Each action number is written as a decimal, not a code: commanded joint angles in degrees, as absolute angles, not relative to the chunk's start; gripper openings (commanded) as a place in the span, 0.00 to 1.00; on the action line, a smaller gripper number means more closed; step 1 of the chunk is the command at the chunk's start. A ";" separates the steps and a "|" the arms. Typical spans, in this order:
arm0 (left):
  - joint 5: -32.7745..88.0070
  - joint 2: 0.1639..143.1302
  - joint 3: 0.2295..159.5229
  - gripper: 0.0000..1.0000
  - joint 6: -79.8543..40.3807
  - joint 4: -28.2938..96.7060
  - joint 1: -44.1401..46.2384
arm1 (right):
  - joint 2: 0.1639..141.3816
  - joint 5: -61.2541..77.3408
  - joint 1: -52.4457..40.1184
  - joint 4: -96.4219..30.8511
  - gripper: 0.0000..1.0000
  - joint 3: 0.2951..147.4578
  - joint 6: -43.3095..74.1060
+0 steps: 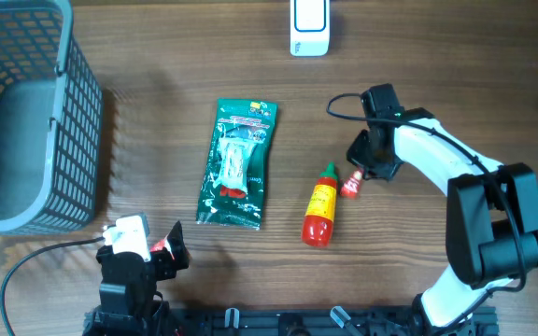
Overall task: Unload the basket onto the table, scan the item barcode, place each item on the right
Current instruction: 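Grasp the red Nescafe stick with the right gripper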
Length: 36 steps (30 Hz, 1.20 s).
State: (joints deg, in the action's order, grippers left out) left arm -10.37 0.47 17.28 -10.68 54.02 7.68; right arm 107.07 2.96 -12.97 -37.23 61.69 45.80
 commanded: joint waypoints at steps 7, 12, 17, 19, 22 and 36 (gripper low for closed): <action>-9.87 0.38 17.12 1.00 -10.96 54.00 7.27 | 113.23 26.85 -13.26 -39.86 0.04 67.81 21.43; -9.87 0.38 17.12 1.00 -10.96 54.00 7.27 | 108.75 41.23 -12.29 -40.45 0.04 71.44 24.45; -9.87 0.38 17.12 1.00 -10.96 54.00 7.27 | 105.95 60.23 -10.37 -40.62 0.04 71.59 45.93; -9.87 0.38 17.12 1.00 -10.96 54.00 7.27 | 105.95 68.01 -10.31 -40.82 0.04 71.57 51.24; -9.87 0.38 17.12 1.00 -10.96 54.00 7.27 | 105.95 76.73 -10.31 -41.45 0.04 71.57 56.55; -9.87 0.38 17.12 1.00 -10.96 54.00 7.27 | 105.95 92.86 -10.79 -47.35 0.04 71.57 58.67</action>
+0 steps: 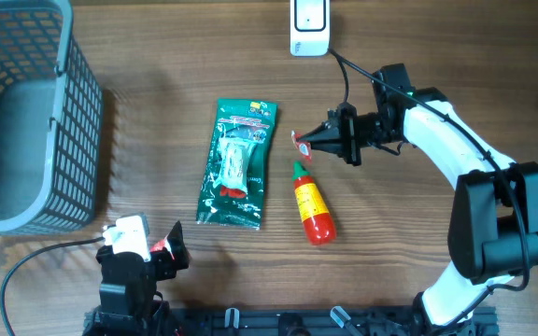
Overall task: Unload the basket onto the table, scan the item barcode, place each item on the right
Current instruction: 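Grasp the red Nescafe stick with the right gripper, then lift the Nescafe stick up to the white scanner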
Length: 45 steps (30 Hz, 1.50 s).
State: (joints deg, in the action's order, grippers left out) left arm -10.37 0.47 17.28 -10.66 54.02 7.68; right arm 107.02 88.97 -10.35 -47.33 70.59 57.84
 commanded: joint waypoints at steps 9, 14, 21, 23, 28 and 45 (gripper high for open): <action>-9.87 0.38 17.12 1.00 -10.96 54.00 7.27 | 105.95 79.75 -12.25 -40.40 0.04 71.57 46.65; -9.87 0.38 17.12 1.00 -10.96 54.00 7.27 | 105.95 65.43 -18.48 -38.89 0.04 71.57 40.66; -9.87 0.38 17.12 1.00 -10.96 54.00 7.27 | 105.95 79.72 -25.82 -25.63 0.05 71.57 63.31; -9.87 0.38 17.12 1.00 -10.96 54.00 7.27 | 105.95 85.49 -26.83 -20.01 0.12 71.57 69.52; -9.87 0.38 17.12 1.00 -10.96 53.98 7.27 | 105.93 91.88 -27.42 -12.67 0.04 71.57 76.60; -9.87 0.38 17.12 1.00 -10.96 54.00 7.27 | 105.95 78.59 -27.20 -5.50 0.04 71.57 53.82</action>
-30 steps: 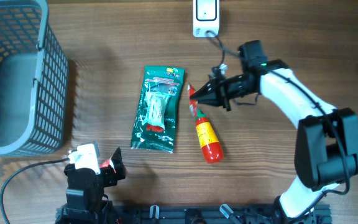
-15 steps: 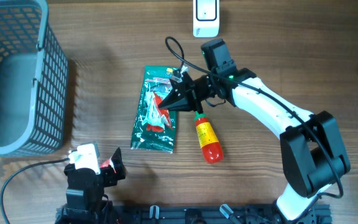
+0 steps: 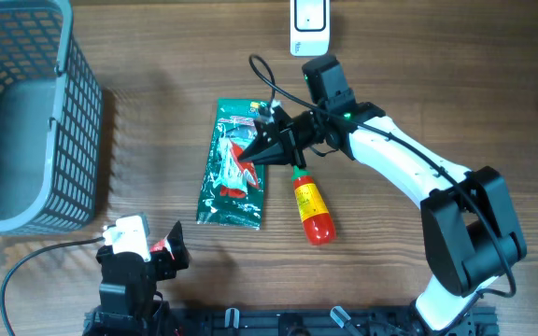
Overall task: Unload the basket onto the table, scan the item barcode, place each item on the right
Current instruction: 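Lift the Nescafe stick up to the white scanner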
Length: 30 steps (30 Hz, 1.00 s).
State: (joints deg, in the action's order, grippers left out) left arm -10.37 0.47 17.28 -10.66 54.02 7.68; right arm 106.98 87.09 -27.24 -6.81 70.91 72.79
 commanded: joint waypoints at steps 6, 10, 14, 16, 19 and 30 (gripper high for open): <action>-9.87 0.38 17.12 1.00 -10.96 54.00 7.27 | 105.95 70.22 -25.63 -3.68 0.04 71.57 46.46; -9.87 0.38 17.12 1.00 -10.96 54.00 7.27 | 105.95 56.97 -23.66 -17.19 0.04 71.57 47.90; -9.87 0.38 17.12 1.00 -10.96 54.00 7.27 | 105.95 36.21 -21.56 -27.92 0.04 71.57 44.69; -9.87 0.38 17.12 1.00 -10.96 54.00 7.27 | 105.95 36.53 -20.36 -26.81 0.04 71.57 42.02; -9.87 0.38 17.12 1.00 -10.96 54.00 7.27 | 105.95 36.84 -17.65 -22.72 0.04 71.57 40.95; -9.87 0.38 17.12 1.00 -10.96 54.00 7.27 | 106.08 10.90 -13.69 -17.98 0.05 71.57 42.19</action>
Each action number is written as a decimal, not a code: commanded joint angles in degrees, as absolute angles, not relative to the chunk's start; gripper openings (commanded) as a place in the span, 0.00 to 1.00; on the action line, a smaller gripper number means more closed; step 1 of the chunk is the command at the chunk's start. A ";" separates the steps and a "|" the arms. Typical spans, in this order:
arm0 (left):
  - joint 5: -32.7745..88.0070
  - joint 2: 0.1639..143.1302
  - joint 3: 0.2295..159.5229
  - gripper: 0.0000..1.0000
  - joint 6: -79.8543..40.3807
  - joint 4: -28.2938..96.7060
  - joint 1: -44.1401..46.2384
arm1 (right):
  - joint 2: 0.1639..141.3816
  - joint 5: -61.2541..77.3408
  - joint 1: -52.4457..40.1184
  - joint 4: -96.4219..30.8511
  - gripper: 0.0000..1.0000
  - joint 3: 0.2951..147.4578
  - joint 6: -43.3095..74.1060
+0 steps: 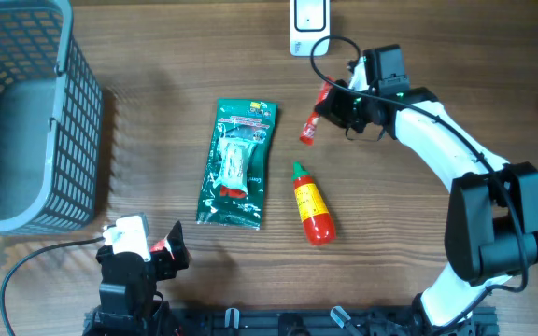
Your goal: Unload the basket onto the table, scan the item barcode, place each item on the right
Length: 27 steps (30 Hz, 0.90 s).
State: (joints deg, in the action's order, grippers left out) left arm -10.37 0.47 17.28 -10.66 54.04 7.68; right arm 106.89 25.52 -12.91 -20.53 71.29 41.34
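Observation:
My right gripper is shut on a small red sachet, holding it tilted just below and in front of the white scanner at the table's far edge. The sachet's lower end sticks out to the left of the fingers. On the table lie a green packet and a red sauce bottle with a green cap. My left gripper rests at the near left edge, far from all of these; its jaws cannot be made out.
A grey mesh basket fills the far left corner. The right arm's cable loops above the wrist close to the scanner. A pale object peeks in at the right edge.
My right gripper, still holding the red sachet, has gone from over the green packet to a spot up and to the right, just below the scanner. The left arm has not moved.
My right gripper was down on the red sachet beside the sauce bottle's cap. Then it held the sachet lifted to the left, and the bottle had turned. Then it hung over the green packet, and now it is near the scanner.

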 commanded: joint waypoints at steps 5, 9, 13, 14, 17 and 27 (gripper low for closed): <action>-9.87 0.38 17.12 1.00 -10.96 54.00 7.27 | 106.91 7.03 -13.37 -8.38 0.05 73.84 42.44; -9.87 0.38 17.12 1.00 -10.96 54.00 7.27 | 111.55 3.62 -13.21 -6.79 0.05 81.69 41.85; -9.87 0.38 17.12 1.00 -10.96 54.00 7.27 | 121.78 3.92 -13.21 -8.27 0.05 96.20 40.25; -9.87 0.38 17.12 1.00 -10.96 54.00 7.27 | 124.70 3.88 -13.21 -9.28 0.04 100.22 40.27; -9.87 0.38 17.12 1.00 -10.96 54.00 7.27 | 134.15 3.44 -13.21 -12.60 0.05 112.88 40.36; -9.87 0.38 17.12 1.00 -10.96 54.00 7.27 | 146.47 -4.95 -13.65 -8.51 0.04 125.05 44.05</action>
